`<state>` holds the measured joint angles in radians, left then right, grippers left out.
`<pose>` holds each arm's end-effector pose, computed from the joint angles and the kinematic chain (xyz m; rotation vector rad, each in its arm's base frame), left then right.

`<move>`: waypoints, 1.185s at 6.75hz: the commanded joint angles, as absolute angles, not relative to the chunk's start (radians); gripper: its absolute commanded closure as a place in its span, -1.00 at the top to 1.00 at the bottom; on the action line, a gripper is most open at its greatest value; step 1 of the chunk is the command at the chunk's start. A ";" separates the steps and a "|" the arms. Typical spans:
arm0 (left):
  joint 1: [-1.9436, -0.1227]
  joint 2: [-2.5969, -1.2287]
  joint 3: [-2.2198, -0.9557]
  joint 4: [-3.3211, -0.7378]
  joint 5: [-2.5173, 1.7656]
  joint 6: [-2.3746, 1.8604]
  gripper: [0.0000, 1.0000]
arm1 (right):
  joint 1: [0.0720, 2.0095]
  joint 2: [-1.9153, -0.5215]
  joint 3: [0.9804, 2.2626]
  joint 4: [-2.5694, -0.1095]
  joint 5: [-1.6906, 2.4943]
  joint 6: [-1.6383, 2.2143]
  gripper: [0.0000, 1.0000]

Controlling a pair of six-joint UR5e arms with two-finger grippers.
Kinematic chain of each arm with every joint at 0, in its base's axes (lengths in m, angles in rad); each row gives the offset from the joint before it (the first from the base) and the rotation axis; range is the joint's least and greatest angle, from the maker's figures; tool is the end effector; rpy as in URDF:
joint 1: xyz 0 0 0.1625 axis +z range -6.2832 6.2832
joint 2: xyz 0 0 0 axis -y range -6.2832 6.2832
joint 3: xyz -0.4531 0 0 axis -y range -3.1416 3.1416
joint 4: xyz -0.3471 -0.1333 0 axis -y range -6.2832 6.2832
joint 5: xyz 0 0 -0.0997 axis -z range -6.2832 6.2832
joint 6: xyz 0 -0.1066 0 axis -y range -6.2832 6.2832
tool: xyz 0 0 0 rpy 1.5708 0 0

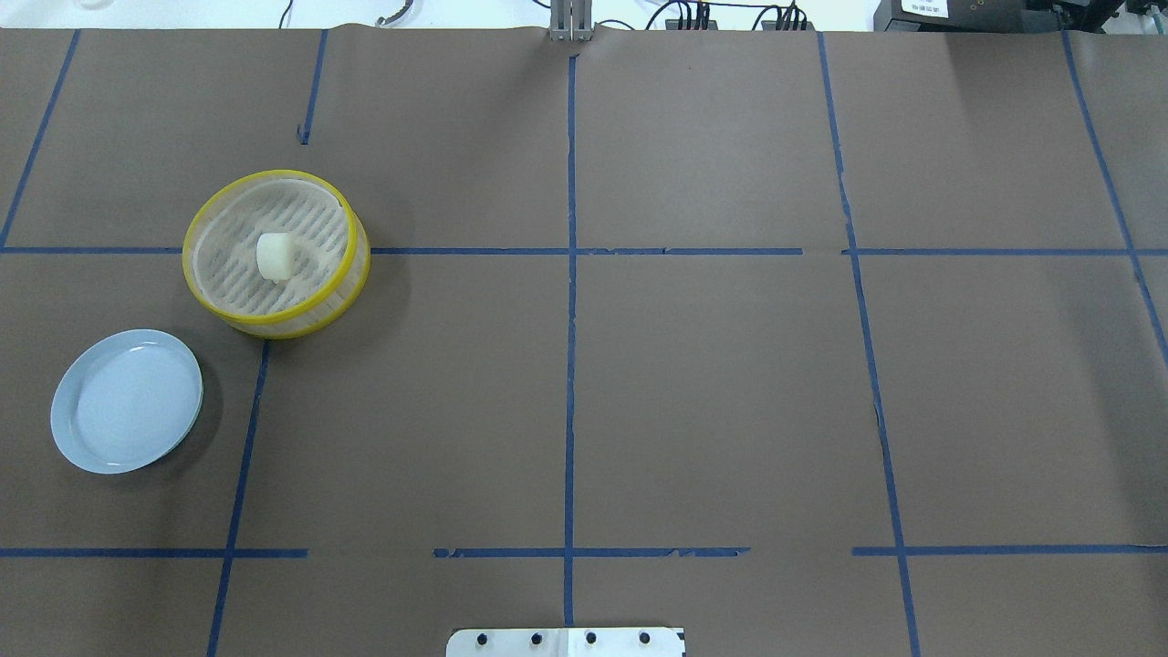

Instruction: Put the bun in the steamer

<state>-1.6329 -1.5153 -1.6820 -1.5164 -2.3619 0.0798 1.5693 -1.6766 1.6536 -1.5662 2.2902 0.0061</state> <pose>-0.0835 -0.4168 0.6704 0.0573 0.7890 0.0173 0.0625 -0.3975 0.7031 -0.0203 -0.7193 0.0110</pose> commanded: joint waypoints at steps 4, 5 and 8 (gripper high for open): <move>-1.635 -1.505 -1.713 -1.499 -2.364 0.167 1.00 | 1.569 -1.677 1.654 -1.566 2.290 0.006 1.00; -1.635 -1.503 -1.713 -1.499 -2.364 0.182 1.00 | 1.569 -1.677 1.654 -1.566 2.290 0.006 1.00; -1.635 -1.505 -1.712 -1.486 -2.364 0.184 1.00 | 1.569 -1.677 1.654 -1.566 2.290 0.006 1.00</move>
